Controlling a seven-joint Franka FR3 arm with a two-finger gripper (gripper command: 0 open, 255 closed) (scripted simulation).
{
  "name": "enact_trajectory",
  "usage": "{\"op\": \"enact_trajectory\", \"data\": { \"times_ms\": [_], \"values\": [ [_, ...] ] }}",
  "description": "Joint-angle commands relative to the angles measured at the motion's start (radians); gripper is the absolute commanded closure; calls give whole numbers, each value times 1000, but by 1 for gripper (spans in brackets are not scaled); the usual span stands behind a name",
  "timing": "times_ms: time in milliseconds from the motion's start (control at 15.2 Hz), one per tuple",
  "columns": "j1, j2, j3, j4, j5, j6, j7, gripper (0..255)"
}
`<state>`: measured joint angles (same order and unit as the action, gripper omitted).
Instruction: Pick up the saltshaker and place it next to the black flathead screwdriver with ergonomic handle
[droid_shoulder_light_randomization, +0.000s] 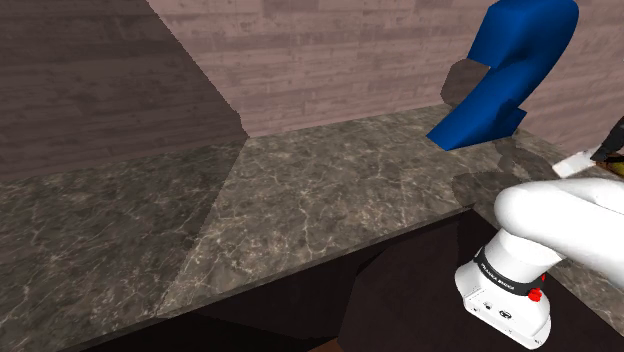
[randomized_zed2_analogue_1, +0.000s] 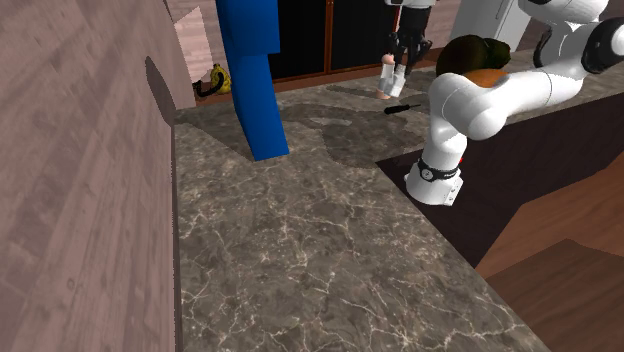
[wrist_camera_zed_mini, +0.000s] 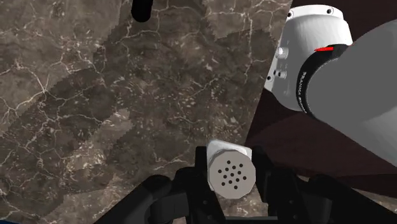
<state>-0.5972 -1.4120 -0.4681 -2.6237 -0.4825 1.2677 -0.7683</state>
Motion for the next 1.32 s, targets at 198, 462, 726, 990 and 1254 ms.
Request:
{"op": "enact_trajectory", "data": {
  "times_ms": [198, 462, 726, 990, 1254],
  "values": [
    [-73, -122, -43, 26, -84, -131, -120, 255],
    [-119, -199, -82, 68, -165, -227, -225, 255],
    [-148, -255, -117, 94, -238, -287, -303, 255],
    [-166, -303, -151, 38, -271, -278, -305, 255],
    [-187, -351, -188, -16, -308, -271, -308, 255]
  ]
}}
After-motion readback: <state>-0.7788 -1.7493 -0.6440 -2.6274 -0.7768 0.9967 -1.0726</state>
